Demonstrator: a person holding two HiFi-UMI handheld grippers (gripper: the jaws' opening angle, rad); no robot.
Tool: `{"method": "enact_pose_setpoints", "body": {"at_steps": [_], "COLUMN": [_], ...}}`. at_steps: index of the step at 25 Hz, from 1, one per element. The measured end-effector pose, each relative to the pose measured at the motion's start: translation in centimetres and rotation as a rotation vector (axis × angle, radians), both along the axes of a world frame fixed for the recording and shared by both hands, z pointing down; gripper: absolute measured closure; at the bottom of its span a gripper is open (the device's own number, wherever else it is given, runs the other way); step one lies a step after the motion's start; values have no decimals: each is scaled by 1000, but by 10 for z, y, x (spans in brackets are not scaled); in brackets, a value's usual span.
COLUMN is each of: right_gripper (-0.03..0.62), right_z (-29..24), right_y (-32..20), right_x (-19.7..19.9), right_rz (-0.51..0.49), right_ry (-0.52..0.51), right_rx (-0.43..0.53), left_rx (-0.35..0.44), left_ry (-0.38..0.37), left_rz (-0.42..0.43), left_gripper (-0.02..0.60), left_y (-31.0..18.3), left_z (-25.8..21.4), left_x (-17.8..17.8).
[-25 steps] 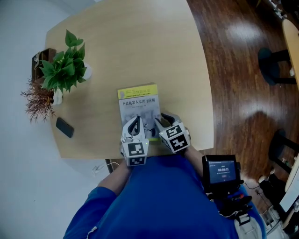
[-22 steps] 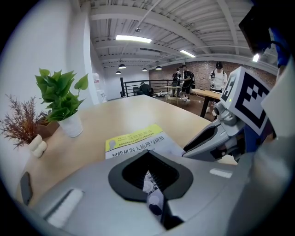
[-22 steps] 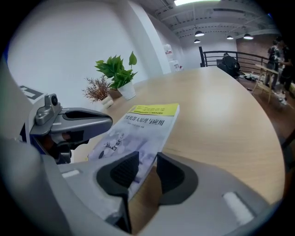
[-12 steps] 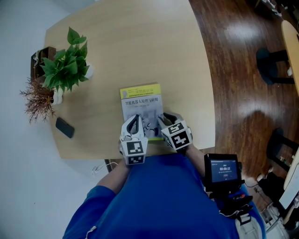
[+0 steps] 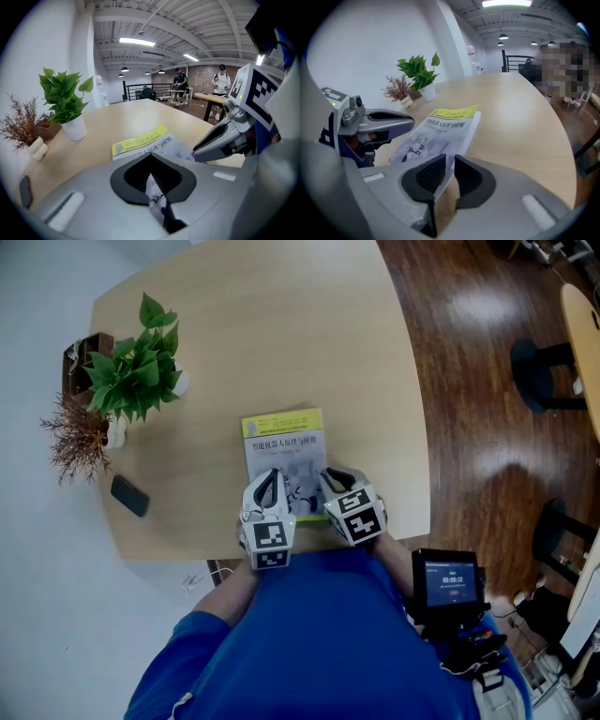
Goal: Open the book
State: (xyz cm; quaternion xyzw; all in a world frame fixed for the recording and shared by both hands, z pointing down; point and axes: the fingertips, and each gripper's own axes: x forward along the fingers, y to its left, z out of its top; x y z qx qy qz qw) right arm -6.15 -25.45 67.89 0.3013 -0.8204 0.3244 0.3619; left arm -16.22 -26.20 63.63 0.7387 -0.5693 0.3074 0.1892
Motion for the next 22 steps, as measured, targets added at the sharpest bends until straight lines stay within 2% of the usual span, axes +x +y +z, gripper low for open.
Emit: {"method": "enact_pose_setpoints", "body": {"at_steps": [8,13,22], "right_gripper": [562,586,591], "right_z": [5,-5,-34], "right_y": [5,5,10], "right_x": [5,1,-11], "right_rz": [100,83,19], "right_ry": [-170,-181,-192], "right_rx": [-159,-130,-59], "left_rx": [2,9,20], "left_ry": [-8,-10,-2], "left_rz": [-9,-17,-47], "left_gripper": [574,574,574], "left_y": [1,0,2], "left_z": [0,-2,-9], "left_x": [-5,-8,-16]}}
